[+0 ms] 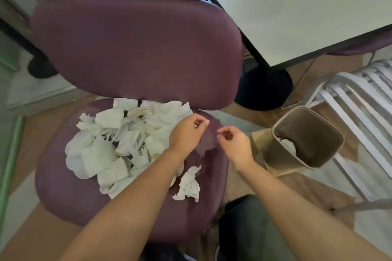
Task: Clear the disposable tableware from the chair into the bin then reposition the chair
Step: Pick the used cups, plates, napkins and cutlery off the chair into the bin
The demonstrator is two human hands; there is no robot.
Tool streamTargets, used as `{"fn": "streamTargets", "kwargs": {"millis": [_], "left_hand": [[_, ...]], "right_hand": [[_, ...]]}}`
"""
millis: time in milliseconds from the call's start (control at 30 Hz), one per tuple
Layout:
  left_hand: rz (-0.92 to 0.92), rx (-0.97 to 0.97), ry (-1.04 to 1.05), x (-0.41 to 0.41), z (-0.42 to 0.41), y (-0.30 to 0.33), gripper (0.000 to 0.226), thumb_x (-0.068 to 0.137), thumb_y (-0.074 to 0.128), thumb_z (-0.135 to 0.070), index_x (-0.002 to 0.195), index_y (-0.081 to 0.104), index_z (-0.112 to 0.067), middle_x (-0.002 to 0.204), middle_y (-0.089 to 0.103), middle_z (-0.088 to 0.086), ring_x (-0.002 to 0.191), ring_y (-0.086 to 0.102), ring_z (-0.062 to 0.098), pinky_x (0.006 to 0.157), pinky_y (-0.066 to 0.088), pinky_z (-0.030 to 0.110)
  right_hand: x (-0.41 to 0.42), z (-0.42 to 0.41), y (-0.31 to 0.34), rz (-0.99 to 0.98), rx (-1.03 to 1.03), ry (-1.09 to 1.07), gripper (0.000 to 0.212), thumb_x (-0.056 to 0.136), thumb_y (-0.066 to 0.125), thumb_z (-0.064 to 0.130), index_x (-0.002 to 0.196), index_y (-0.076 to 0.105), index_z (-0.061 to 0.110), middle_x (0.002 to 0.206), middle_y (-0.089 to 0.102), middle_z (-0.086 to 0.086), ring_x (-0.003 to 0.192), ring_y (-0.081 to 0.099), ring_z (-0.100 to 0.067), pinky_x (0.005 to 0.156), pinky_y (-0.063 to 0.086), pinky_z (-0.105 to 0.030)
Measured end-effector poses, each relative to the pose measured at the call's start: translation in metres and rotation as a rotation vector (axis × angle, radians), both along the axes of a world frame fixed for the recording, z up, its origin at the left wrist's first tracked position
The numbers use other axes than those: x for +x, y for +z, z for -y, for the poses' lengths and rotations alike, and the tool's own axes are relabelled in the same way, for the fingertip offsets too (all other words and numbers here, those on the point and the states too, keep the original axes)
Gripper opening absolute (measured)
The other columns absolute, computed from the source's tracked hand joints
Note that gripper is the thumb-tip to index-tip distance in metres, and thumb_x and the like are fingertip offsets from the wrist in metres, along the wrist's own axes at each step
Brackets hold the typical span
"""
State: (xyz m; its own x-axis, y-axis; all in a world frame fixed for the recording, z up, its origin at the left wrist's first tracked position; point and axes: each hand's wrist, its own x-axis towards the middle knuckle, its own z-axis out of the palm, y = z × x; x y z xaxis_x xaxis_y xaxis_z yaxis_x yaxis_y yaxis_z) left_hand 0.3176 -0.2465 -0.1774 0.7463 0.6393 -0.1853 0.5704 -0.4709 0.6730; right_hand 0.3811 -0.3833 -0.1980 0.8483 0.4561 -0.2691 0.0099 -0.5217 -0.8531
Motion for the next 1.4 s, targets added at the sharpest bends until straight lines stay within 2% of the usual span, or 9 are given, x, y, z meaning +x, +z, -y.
{"fn": "streamTargets", "kwargs": {"millis": [100, 333, 500, 633, 733, 900, 1000, 1233, 1400], "left_hand": [[0.002, 0.078, 0.035, -0.033, -0.022, -0.007, 0.014, 0.09, 0.06, -0.042, 0.093, 0.068, -0.031, 0.091, 0.065, -0.015, 0.083, 0.06, 0.006, 0.079, 0.051, 0.032], [-0.267, 0.46, 0.039, -0.086, -0.052, -0.033, 0.055, 0.079, 0.064, -0.061, 0.127, 0.055, -0.035, 0.129, 0.044, -0.006, 0.123, 0.034, 0.018, 0.097, 0.035, 0.034], [-0.071, 0.388, 0.11, -0.092, -0.057, -0.04, 0.02, 0.091, 0.062, -0.038, 0.106, 0.068, -0.027, 0.108, 0.06, -0.003, 0.107, 0.052, 0.018, 0.088, 0.047, 0.035], [0.109, 0.212, 0.247, -0.098, -0.052, -0.032, 0.016, 0.093, 0.061, -0.032, 0.102, 0.068, -0.022, 0.097, 0.066, -0.009, 0.089, 0.06, 0.009, 0.077, 0.045, 0.025], [0.287, 0.003, 0.291, -0.102, -0.049, -0.012, 0.016, 0.092, 0.063, -0.032, 0.102, 0.068, -0.021, 0.092, 0.065, -0.013, 0.084, 0.059, 0.002, 0.073, 0.043, 0.014], [0.628, -0.394, 0.365, -0.116, -0.032, 0.022, 0.018, 0.096, 0.058, -0.027, 0.113, 0.06, -0.022, 0.092, 0.063, -0.003, 0.082, 0.062, 0.009, 0.063, 0.052, 0.016], [0.764, -0.567, 0.44, -0.127, -0.029, 0.036, 0.025, 0.098, 0.055, -0.033, 0.119, 0.06, -0.022, 0.086, 0.061, -0.005, 0.08, 0.062, 0.007, 0.067, 0.052, 0.02], [0.661, -0.573, 0.444, -0.151, -0.032, 0.035, 0.021, 0.102, 0.046, -0.016, 0.105, 0.066, -0.02, 0.103, 0.064, 0.008, 0.083, 0.062, 0.013, 0.068, 0.055, 0.019], [0.679, -0.841, 0.367, -0.144, -0.005, 0.027, 0.033, 0.098, 0.051, -0.038, 0.11, 0.068, -0.012, 0.095, 0.072, -0.002, 0.093, 0.071, 0.017, 0.079, 0.057, 0.03]], "right_hand": [[-0.018, -0.023, -0.007, -0.017, -0.004, 0.094, 0.014, 0.089, 0.061, 0.009, 0.093, 0.068, 0.021, 0.085, 0.065, 0.009, 0.073, 0.056, -0.003, 0.063, 0.041, -0.005], [-0.039, -0.062, -0.04, -0.094, 0.012, 0.328, 0.028, 0.084, 0.069, 0.022, 0.112, 0.063, 0.024, 0.107, 0.059, 0.004, 0.092, 0.058, -0.01, 0.077, 0.044, -0.021], [-0.043, -0.071, -0.048, -0.011, 0.047, 0.373, 0.032, 0.087, 0.064, 0.023, 0.118, 0.058, 0.023, 0.12, 0.053, 0.002, 0.105, 0.054, -0.01, 0.086, 0.043, -0.023], [-0.053, -0.068, -0.037, 0.023, 0.082, 0.42, 0.05, 0.084, 0.071, 0.029, 0.129, 0.051, 0.028, 0.121, 0.045, 0.006, 0.115, 0.046, -0.018, 0.097, 0.043, -0.03], [-0.065, -0.07, -0.013, -0.015, 0.266, 0.43, 0.063, 0.08, 0.078, 0.032, 0.134, 0.046, 0.036, 0.124, 0.045, 0.01, 0.106, 0.05, -0.016, 0.089, 0.046, -0.025], [-0.08, -0.078, 0.011, -0.077, 0.368, 0.402, 0.036, 0.082, 0.075, 0.024, 0.114, 0.059, 0.034, 0.11, 0.063, 0.009, 0.093, 0.065, -0.019, 0.08, 0.053, -0.027], [-0.085, -0.077, 0.018, -0.035, 0.317, 0.401, 0.019, 0.083, 0.073, 0.014, 0.1, 0.067, 0.02, 0.099, 0.07, 0.004, 0.078, 0.064, -0.014, 0.067, 0.048, -0.016], [-0.091, -0.081, 0.053, -0.168, 0.534, 0.199, 0.008, 0.083, 0.073, 0.015, 0.088, 0.067, 0.016, 0.079, 0.067, 0.0, 0.069, 0.058, -0.008, 0.063, 0.049, -0.024], [-0.099, -0.082, 0.051, -0.024, 0.464, 0.185, 0.008, 0.081, 0.074, 0.019, 0.083, 0.068, 0.014, 0.083, 0.067, 0.005, 0.072, 0.058, -0.004, 0.071, 0.046, -0.022]]}}
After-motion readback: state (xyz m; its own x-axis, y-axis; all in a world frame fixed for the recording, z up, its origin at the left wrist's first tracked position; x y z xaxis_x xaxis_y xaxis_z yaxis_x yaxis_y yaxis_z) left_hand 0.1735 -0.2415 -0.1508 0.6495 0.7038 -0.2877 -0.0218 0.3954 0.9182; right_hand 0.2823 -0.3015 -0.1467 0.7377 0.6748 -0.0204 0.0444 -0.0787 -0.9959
